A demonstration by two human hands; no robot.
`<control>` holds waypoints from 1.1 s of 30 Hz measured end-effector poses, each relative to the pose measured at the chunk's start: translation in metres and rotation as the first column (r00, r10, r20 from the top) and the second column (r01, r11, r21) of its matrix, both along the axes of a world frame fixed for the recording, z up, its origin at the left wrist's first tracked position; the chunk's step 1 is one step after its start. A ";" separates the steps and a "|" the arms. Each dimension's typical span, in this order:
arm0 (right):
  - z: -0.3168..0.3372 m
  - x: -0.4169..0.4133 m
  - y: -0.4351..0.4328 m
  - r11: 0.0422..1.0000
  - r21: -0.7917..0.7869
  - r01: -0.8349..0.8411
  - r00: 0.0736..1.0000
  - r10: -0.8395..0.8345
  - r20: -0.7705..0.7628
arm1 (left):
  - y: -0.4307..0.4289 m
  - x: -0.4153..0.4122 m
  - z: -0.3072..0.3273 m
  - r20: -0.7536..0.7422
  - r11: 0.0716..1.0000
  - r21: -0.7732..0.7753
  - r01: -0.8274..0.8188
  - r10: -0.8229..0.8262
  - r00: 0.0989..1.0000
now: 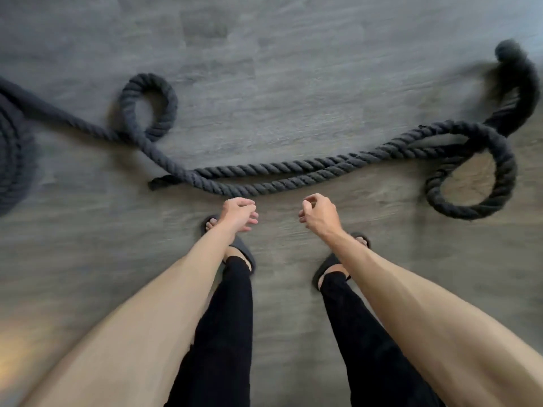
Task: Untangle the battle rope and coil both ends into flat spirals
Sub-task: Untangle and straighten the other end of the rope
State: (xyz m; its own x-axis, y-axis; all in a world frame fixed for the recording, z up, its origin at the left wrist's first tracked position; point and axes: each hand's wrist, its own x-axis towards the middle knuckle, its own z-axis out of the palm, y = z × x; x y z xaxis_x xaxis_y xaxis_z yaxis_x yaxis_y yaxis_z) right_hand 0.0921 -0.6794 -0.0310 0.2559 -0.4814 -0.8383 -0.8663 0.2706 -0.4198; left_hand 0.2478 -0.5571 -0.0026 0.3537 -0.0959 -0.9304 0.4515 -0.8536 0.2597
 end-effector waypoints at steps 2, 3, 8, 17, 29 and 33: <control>-0.015 0.034 0.021 0.999 0.003 -0.054 0.998 0.054 -0.045 | 0.024 0.027 -0.016 -0.015 1.000 0.005 -0.022 0.022 1.000; -0.022 0.051 0.031 0.997 0.004 -0.076 0.995 0.076 -0.063 | 0.035 0.041 -0.026 -0.025 0.999 0.005 -0.037 0.037 0.999; -0.079 0.129 0.076 0.944 -0.051 -0.325 0.943 0.319 -0.091 | 0.087 0.107 -0.094 -0.011 0.988 0.015 -0.157 0.157 0.988; -0.244 0.191 0.131 0.573 -0.177 -0.800 0.600 0.769 -0.220 | 0.129 0.170 -0.255 0.022 0.834 -0.011 -0.552 0.552 0.833; -0.194 0.158 0.103 0.769 -0.064 -0.635 0.770 0.637 0.014 | 0.085 0.176 -0.235 -0.055 0.678 -0.105 -0.727 0.726 0.685; -0.119 0.178 0.035 0.797 0.513 -0.319 0.946 0.304 0.115 | 0.050 0.175 -0.179 -0.273 0.521 -0.127 -0.844 0.800 0.535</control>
State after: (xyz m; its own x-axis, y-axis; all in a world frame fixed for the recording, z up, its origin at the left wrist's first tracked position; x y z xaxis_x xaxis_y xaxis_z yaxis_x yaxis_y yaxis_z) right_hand 0.2705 -0.6442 -0.1499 0.3417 0.1318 -0.9305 -0.9325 0.1711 -0.3182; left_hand 0.4227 -0.5071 -0.1815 0.2320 -0.0450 -0.9717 0.9726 -0.0060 0.2325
